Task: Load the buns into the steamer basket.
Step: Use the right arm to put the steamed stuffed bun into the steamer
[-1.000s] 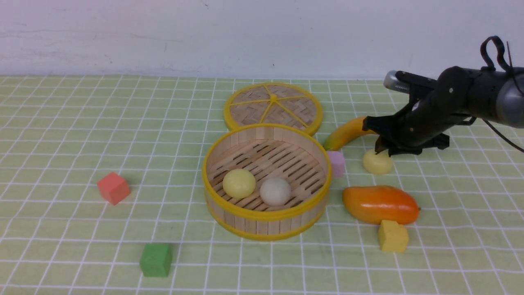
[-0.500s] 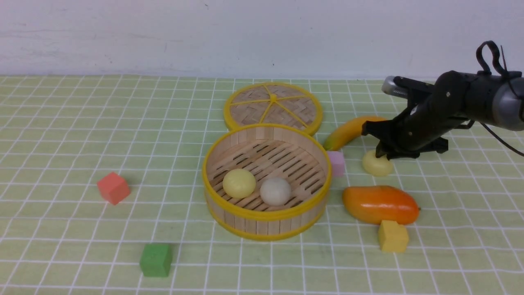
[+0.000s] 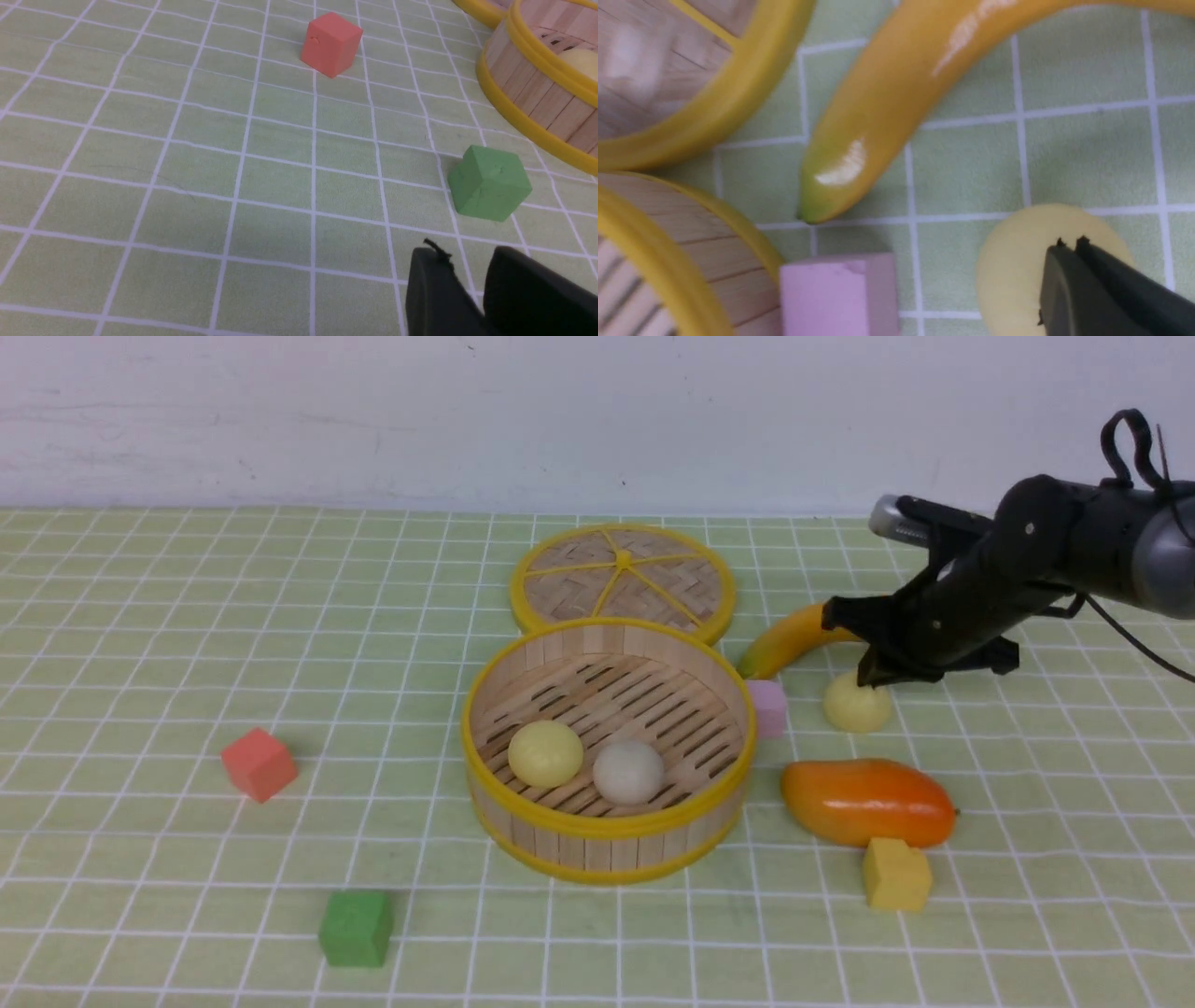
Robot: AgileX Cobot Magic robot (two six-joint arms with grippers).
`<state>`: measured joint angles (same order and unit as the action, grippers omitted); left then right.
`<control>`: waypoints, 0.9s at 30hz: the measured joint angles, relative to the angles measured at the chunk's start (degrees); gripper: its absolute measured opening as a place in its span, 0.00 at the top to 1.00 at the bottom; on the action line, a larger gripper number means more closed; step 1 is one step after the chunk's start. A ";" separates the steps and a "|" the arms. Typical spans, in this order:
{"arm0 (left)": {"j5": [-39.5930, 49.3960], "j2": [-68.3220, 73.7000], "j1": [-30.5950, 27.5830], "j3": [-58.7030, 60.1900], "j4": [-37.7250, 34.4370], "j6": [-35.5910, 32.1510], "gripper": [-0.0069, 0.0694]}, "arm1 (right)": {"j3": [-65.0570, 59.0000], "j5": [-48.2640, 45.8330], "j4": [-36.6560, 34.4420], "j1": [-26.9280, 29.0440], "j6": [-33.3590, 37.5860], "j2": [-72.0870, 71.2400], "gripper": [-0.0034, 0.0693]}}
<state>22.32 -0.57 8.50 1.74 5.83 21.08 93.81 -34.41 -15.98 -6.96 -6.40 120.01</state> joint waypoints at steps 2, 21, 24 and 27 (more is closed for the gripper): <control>0.00 0.00 0.00 0.00 0.00 0.00 0.68 | 0.82 -0.12 -0.15 0.00 0.17 -1.18 0.97; 0.00 0.00 0.00 0.00 0.00 0.00 0.67 | 2.90 2.71 -13.96 -11.70 14.55 -2.60 0.97; 0.00 0.00 0.00 0.00 0.00 0.00 0.67 | 2.90 3.00 -13.96 -12.33 15.83 -0.75 0.97; 0.00 0.00 0.00 0.00 0.00 0.00 0.67 | 2.90 3.00 -13.96 -12.44 16.46 0.65 0.97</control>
<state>22.32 -0.57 8.50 1.74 5.83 21.08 96.71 -31.41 -29.93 -19.40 10.07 120.66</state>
